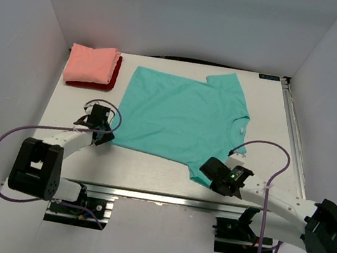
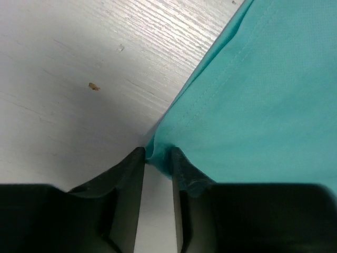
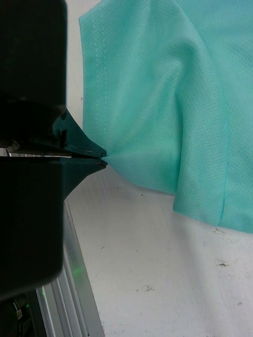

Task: Fold and stack the t-shirts
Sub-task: Flatten out the tshirt

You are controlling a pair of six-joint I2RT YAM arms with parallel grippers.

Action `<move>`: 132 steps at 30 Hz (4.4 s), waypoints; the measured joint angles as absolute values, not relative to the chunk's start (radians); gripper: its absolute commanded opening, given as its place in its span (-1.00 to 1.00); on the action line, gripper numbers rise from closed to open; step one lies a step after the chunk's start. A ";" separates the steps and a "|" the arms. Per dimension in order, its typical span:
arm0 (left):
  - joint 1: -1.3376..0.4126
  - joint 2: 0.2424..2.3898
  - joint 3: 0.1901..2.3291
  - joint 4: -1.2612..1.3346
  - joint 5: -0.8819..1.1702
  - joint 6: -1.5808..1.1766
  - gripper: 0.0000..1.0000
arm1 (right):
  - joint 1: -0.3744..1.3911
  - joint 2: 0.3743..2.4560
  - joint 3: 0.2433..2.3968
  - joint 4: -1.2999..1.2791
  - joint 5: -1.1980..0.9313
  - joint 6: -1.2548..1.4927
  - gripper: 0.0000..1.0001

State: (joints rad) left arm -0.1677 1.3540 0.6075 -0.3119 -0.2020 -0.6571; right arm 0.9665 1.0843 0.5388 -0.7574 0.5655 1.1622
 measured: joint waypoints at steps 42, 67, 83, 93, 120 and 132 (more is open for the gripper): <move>-0.183 1.273 2.311 -0.960 -0.217 -0.550 -1.00 | 0.969 1.205 2.371 -0.968 0.711 0.210 -1.00; -0.183 1.913 2.061 -0.843 -0.266 -0.468 -1.00 | 0.367 1.958 2.434 -0.904 0.260 0.127 -1.00; -0.157 1.883 2.440 -0.659 -0.271 -0.363 -1.00 | 0.195 1.686 2.484 -0.605 0.172 0.039 -1.00; -0.159 1.616 1.649 -0.407 -0.214 -0.390 -1.00 | 0.186 1.601 1.792 -0.580 0.117 0.101 -1.00; -0.189 1.549 0.848 -0.381 -0.113 -0.496 -1.00 | 0.239 1.287 0.950 -0.851 0.097 0.388 -1.00; -0.200 1.535 0.779 -0.341 -0.105 -0.500 -1.00 | 0.273 1.282 0.822 -0.890 0.081 0.470 -1.00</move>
